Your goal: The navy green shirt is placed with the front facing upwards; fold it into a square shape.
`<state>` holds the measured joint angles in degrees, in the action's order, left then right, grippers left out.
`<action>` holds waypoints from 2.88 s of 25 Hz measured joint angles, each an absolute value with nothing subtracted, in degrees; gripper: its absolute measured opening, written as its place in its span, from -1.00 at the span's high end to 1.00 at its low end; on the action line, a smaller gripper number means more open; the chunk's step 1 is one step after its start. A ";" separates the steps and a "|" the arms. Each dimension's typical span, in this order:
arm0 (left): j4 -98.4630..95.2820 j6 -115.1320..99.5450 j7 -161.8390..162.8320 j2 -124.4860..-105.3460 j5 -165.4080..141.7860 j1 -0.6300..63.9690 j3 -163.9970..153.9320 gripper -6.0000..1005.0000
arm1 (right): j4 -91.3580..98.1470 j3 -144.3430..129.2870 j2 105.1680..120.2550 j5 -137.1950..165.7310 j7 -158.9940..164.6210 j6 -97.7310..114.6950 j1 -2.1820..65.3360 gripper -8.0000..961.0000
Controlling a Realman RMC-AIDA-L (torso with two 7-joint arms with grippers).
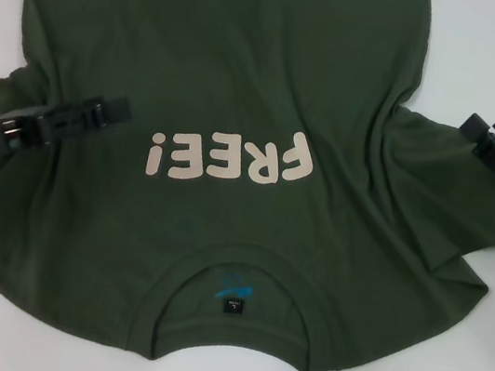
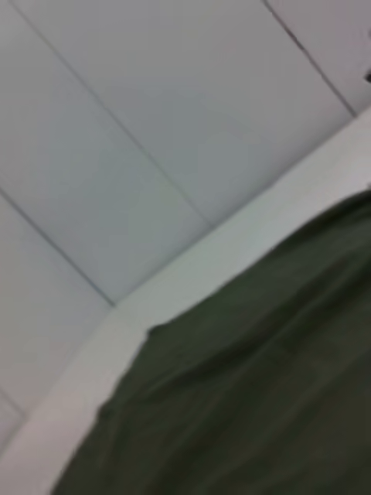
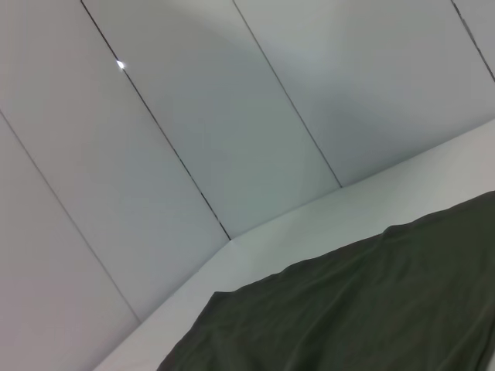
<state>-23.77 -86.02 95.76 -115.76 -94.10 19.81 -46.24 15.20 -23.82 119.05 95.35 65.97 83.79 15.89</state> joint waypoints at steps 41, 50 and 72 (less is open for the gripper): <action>-35.02 -79.74 104.34 -109.76 -123.10 20.41 -26.52 -0.65 | 12.39 -23.20 119.51 94.79 66.61 84.15 18.19 -0.86; -34.79 -80.03 104.47 -109.91 -123.77 20.40 -27.81 -0.65 | 12.39 -23.20 119.51 94.68 66.61 84.78 18.19 -0.85; -34.84 -81.68 104.62 -110.61 -126.02 21.45 -29.41 -0.64 | 12.39 -23.08 119.51 94.65 66.70 84.99 18.15 -0.85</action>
